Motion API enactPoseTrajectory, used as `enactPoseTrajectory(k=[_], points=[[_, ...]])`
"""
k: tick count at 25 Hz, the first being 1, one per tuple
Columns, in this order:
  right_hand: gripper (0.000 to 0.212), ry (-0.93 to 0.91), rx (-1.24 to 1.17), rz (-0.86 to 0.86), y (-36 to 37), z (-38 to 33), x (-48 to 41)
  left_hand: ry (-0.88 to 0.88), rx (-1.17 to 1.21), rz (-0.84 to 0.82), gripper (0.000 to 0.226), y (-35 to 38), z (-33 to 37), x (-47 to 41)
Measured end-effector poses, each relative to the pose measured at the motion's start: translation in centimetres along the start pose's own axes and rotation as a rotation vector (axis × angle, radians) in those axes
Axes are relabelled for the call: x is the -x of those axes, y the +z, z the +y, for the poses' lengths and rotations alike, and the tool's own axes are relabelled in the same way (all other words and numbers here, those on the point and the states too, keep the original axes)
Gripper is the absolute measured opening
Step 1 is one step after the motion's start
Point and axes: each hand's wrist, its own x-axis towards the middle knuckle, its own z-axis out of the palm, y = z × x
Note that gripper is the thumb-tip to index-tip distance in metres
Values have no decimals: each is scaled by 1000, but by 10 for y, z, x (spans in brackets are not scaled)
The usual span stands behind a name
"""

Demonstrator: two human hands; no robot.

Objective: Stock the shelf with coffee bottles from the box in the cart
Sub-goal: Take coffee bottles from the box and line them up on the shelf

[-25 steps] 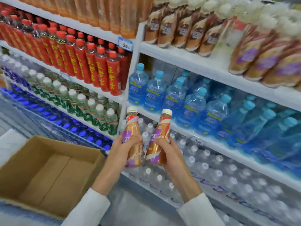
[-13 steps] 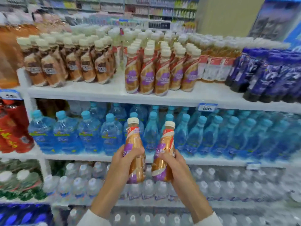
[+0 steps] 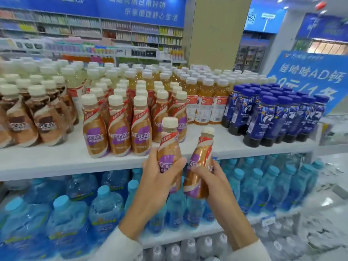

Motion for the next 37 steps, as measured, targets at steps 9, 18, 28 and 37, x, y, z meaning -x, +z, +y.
enactPoseTrajectory(k=[9,18,28,37], points=[[58,-281,181,-104,-24,-54,-111,114,-180,142,73,32,-4,-93],[65,-283,224,-246,-35,-39,-138,184,-322,361,84,50,-27,-94],[74,-385,542,68,-27,-25,-131,261,-266,474,70,53,-43,-78],[66,-339,484,-60,-41,-30,-131,282,-325,475,71,51,-47,-77]])
